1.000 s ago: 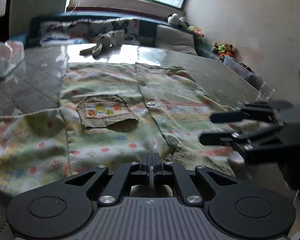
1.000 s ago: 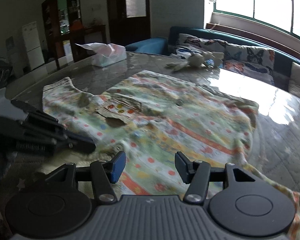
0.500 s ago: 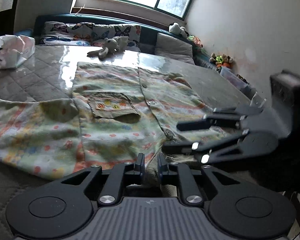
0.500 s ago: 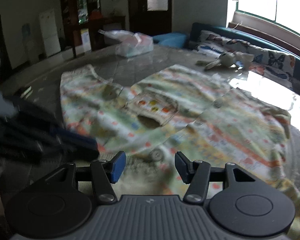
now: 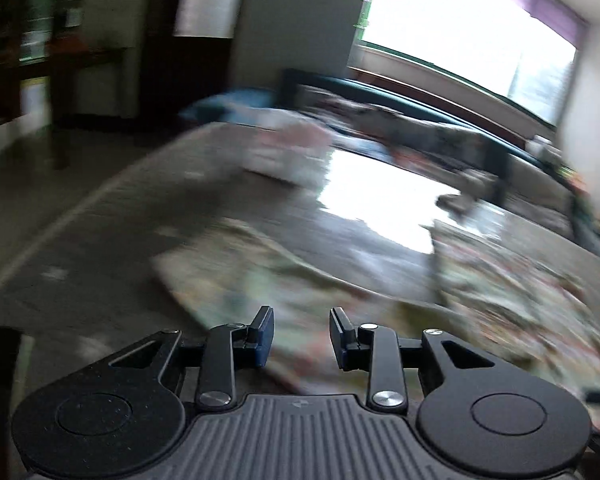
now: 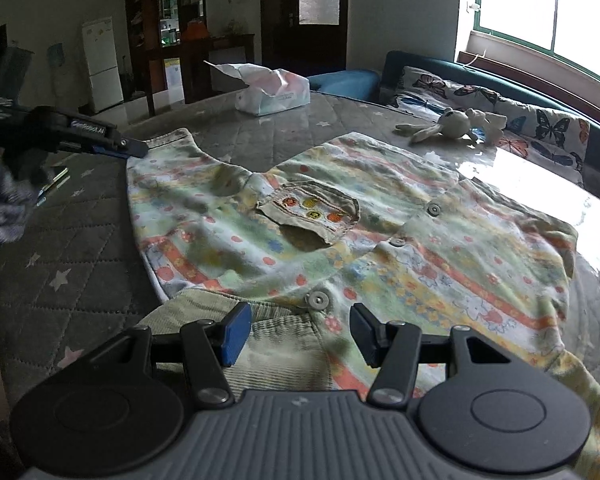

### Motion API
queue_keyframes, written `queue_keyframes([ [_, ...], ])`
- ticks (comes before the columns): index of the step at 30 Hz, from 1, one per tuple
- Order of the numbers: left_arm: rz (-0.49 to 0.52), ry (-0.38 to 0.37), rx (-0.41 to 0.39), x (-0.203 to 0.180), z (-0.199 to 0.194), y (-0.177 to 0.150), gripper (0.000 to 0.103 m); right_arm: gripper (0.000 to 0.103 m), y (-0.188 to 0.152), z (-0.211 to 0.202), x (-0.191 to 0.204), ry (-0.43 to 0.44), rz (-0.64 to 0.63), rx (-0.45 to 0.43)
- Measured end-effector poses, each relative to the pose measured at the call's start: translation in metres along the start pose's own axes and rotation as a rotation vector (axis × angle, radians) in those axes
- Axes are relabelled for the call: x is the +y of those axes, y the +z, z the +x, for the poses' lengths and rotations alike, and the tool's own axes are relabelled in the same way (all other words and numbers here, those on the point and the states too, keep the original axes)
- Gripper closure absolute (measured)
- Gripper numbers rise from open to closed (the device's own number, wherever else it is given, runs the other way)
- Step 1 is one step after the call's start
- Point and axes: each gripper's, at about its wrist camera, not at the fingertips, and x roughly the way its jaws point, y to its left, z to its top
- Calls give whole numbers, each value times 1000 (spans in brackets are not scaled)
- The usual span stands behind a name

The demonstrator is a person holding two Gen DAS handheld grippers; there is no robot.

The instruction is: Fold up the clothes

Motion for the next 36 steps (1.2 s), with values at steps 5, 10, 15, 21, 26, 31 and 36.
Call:
queue_keyframes([
  [5, -105, 112, 8, 36, 25, 13, 70, 47, -1, -1, -4, -8, 16, 0],
  [10, -137, 146, 14, 51, 41, 20, 72, 47, -2, 2, -4, -7, 25, 8],
  [15, -134, 170, 0, 51, 42, 20, 70, 47, -2, 3, -5, -6, 32, 8],
  [21, -102, 204, -2, 45, 47, 21, 70, 47, -3, 3, -5, -7, 37, 7],
  [26, -94, 181, 2, 43, 51, 24, 96, 47, -4, -1, -5, -14, 43, 1],
  [31, -96, 90, -60, 28, 27, 26, 97, 47, -4, -7, -8, -25, 53, -13],
  [36, -42, -149, -90, -23, -14, 27, 97, 47, -2, -13, -16, -28, 96, -35],
])
